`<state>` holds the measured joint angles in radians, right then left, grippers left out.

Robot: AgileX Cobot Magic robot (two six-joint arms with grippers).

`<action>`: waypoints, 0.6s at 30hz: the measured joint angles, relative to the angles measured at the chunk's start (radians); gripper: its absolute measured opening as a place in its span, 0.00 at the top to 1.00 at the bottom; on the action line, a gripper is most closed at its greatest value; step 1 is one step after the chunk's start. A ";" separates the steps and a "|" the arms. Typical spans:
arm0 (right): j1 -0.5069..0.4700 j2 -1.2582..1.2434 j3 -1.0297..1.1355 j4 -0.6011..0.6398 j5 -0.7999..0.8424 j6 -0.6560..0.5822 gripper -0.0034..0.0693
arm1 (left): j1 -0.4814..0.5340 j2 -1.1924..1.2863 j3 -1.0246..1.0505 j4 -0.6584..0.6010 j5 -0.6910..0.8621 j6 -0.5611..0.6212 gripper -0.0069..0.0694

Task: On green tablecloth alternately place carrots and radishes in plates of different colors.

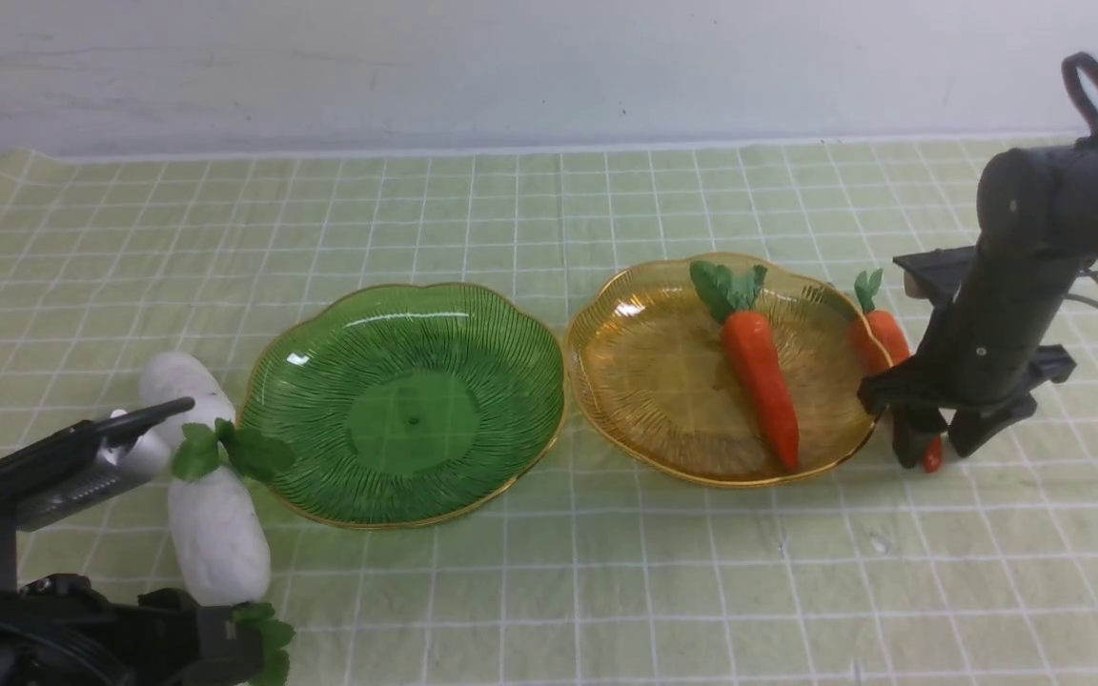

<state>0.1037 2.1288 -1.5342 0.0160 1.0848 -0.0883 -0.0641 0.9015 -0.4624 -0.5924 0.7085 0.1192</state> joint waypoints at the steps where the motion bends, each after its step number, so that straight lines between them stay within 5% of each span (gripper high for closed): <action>1: 0.002 0.000 0.000 -0.003 0.002 0.001 0.61 | 0.000 0.000 0.000 0.000 0.000 0.000 0.53; 3: 0.002 -0.007 0.000 -0.028 0.006 0.009 0.72 | 0.000 0.000 0.000 0.000 0.000 0.000 0.53; 12: -0.032 -0.152 0.007 -0.098 0.053 0.058 0.72 | 0.000 0.000 0.000 0.000 0.001 0.000 0.53; 18: -0.044 -0.274 0.007 -0.033 0.061 0.077 0.72 | 0.000 0.000 0.000 0.000 0.001 0.000 0.53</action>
<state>0.0593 1.8551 -1.5273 -0.0171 1.1462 -0.0118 -0.0641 0.9015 -0.4624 -0.5924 0.7094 0.1192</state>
